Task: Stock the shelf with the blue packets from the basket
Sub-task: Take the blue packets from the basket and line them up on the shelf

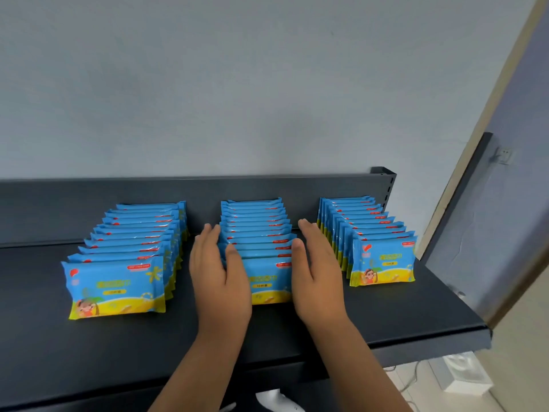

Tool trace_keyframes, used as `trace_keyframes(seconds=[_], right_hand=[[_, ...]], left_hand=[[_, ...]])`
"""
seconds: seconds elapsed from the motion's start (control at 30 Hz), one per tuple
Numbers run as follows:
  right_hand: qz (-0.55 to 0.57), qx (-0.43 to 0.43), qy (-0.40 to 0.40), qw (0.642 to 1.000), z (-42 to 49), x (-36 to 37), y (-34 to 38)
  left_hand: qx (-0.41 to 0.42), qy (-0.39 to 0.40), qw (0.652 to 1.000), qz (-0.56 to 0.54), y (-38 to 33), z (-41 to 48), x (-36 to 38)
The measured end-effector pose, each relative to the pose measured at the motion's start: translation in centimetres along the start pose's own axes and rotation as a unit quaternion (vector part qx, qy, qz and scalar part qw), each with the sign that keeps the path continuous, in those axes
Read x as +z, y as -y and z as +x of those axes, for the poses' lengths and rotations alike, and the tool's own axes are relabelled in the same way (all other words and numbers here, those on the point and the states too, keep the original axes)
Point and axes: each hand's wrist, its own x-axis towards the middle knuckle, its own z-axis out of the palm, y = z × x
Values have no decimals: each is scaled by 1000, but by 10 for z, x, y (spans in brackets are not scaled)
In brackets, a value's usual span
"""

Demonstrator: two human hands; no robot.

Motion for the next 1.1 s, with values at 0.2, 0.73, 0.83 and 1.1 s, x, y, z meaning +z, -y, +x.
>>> trace_keyframes(seconds=[0.2, 0.73, 0.83, 1.1], right_hand=[[-155, -131, 9, 979, 3, -28, 5], [-206, -153, -8, 966, 71, -153, -65], [-119, -92, -16, 989, 81, -163, -92], [236, 301, 11, 924, 108, -158, -127]], left_hand=[[194, -18, 966, 171, -21, -3, -11], [340, 83, 891, 289, -82, -50, 124], [264, 103, 925, 254, -75, -52, 153], [-165, 134, 969, -128, -87, -55, 197]])
